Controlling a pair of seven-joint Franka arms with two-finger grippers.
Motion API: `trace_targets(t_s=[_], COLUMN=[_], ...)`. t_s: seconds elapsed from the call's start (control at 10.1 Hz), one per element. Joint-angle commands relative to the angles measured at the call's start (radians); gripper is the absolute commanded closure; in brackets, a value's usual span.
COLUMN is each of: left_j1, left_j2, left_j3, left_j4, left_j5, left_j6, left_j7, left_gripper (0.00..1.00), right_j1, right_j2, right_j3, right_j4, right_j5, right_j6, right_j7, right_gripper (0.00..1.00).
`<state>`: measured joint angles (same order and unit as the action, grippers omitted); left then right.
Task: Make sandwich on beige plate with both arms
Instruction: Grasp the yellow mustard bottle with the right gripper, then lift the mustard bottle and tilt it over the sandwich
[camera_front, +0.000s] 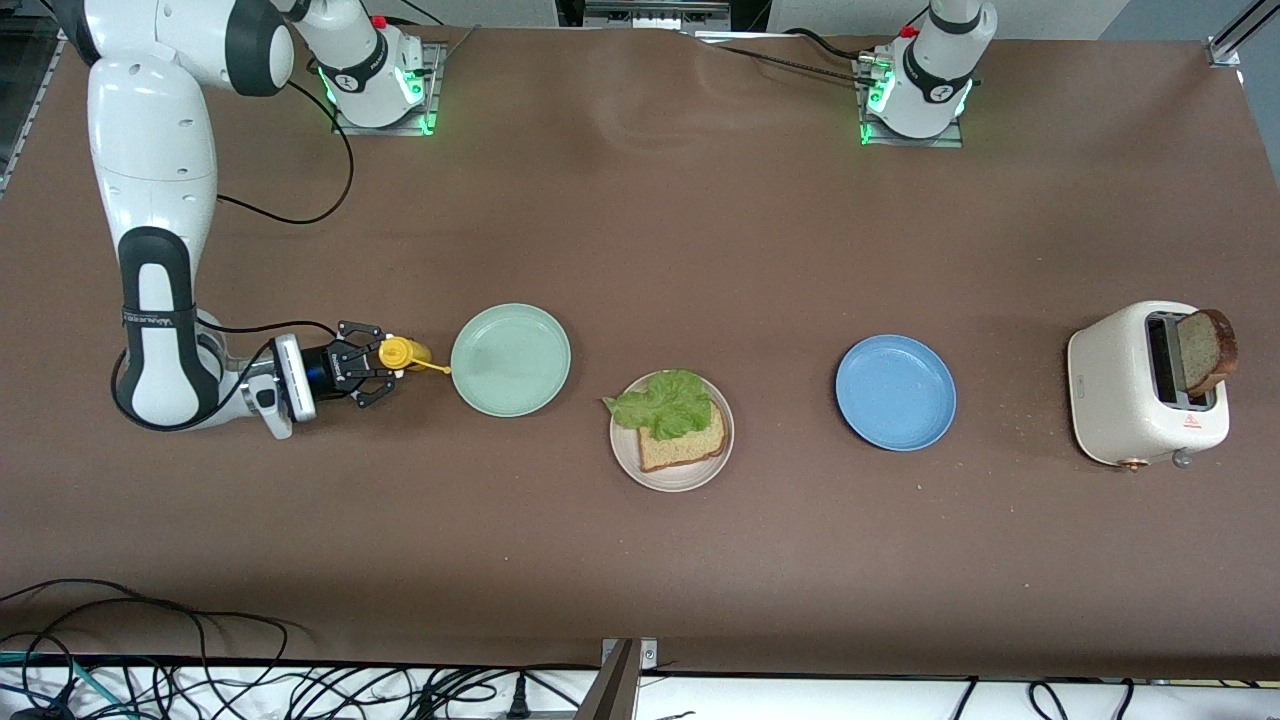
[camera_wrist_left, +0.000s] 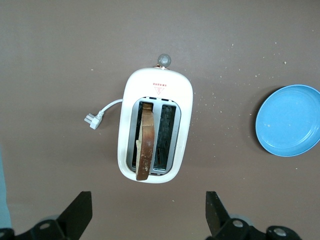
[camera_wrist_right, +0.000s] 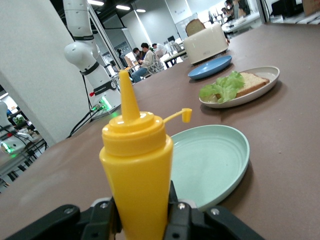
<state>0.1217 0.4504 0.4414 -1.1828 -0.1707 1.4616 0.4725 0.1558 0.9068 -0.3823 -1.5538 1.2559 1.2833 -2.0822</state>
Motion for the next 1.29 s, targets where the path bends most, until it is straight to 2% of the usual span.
trace_targets(t_s=[0.0,0.2,0.3,0.5,0.69,1.19], left_j1=[-0.002,-0.002,-0.002,-0.004,-0.004,-0.002], left_j2=[-0.01,-0.009,-0.01,-0.009,-0.01,-0.009], left_j3=[0.005,0.005,0.005,0.005,0.005,-0.001], left_j4=[-0.006,-0.006,-0.006,-0.006,-0.006,-0.006], left_j5=[-0.024,-0.024,-0.024,-0.024,-0.024,-0.024], left_j6=[-0.009,-0.009,-0.009,-0.009,-0.009,-0.009], left_j7=[0.017,0.017,0.017,0.017,0.017,0.017], left_gripper=[0.0,0.0,0.0,0.0,0.0,0.0], right_j1=[0.017,0.085,0.138,0.233,0.333,0.546], right_j2=[-0.066,-0.104,-0.13,-0.161,-0.172,-0.166], right_j3=[-0.001,-0.023,-0.042,-0.059,-0.066,-0.059], right_j4=[0.07,0.127,0.161,0.274,0.333,0.385], right_j5=[-0.079,-0.145,-0.205,-0.419,-0.539,-0.803], right_j6=[-0.004,0.074,0.127,0.163,0.183,0.319], right_j7=[0.278,0.527,0.694,0.966,1.191,1.532], right_gripper=[1.0,1.0,1.0,1.0,1.0,1.0])
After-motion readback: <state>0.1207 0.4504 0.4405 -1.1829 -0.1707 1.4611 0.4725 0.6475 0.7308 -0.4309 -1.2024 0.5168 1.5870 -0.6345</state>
